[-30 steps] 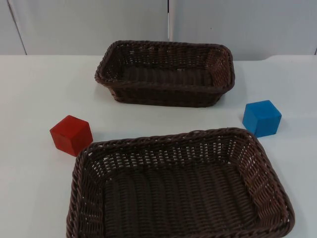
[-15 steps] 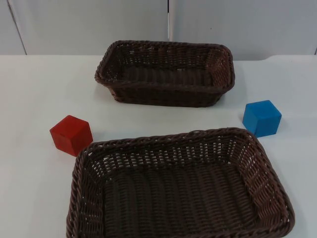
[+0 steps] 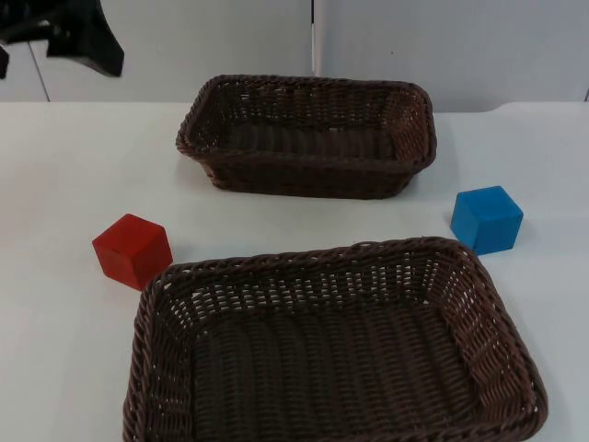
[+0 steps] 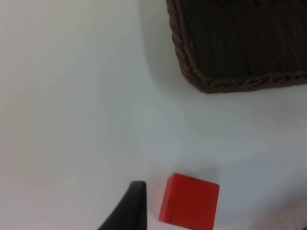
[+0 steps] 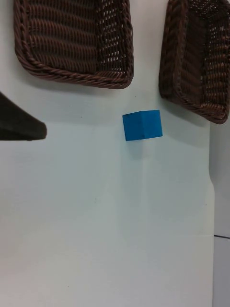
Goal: Pick up one cube with the left hand and place it into the upper basket. Pick up one cube with the right hand and place it into the lower basket.
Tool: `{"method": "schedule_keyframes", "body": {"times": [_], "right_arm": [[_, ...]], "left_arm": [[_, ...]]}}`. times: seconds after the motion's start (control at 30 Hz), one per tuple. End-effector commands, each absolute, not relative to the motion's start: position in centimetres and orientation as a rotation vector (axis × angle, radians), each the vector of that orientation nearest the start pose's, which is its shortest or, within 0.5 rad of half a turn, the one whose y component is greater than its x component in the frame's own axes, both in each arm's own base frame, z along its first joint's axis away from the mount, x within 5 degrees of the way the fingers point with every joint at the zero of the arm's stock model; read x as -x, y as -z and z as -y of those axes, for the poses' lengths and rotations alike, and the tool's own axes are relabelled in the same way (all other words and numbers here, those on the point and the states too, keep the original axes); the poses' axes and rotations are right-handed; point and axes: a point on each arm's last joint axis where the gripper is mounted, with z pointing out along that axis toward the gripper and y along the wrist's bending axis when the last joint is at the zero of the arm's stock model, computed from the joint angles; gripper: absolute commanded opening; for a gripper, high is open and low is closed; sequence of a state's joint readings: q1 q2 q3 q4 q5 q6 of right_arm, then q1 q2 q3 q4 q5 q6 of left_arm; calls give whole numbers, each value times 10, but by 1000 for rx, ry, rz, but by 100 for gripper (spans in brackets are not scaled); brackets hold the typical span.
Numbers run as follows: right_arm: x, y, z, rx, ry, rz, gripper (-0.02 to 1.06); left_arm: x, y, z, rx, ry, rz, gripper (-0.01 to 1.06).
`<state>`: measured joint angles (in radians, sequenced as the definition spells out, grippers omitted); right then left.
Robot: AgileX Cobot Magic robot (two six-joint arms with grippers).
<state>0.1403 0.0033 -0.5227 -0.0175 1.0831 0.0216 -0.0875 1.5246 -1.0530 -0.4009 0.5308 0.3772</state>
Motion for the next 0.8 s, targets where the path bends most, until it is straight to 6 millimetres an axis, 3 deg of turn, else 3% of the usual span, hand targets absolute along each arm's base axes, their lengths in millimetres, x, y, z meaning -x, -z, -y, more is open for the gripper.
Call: {"method": "schedule_keyframes", "body": {"times": [0.0,0.27,0.77], "right_arm": [[7,-280,2,125,-69,-2044,105],[7,-280,3,127,-67,-2044,105],[7,-280,3,129,-65,-2043,105]], "left_arm": [[-327,-257,49,-200,288,-2443,105],[-341,-216,51,-172,307,-2565,105],[-352,-168,67,-217,303,-2665,105]]}}
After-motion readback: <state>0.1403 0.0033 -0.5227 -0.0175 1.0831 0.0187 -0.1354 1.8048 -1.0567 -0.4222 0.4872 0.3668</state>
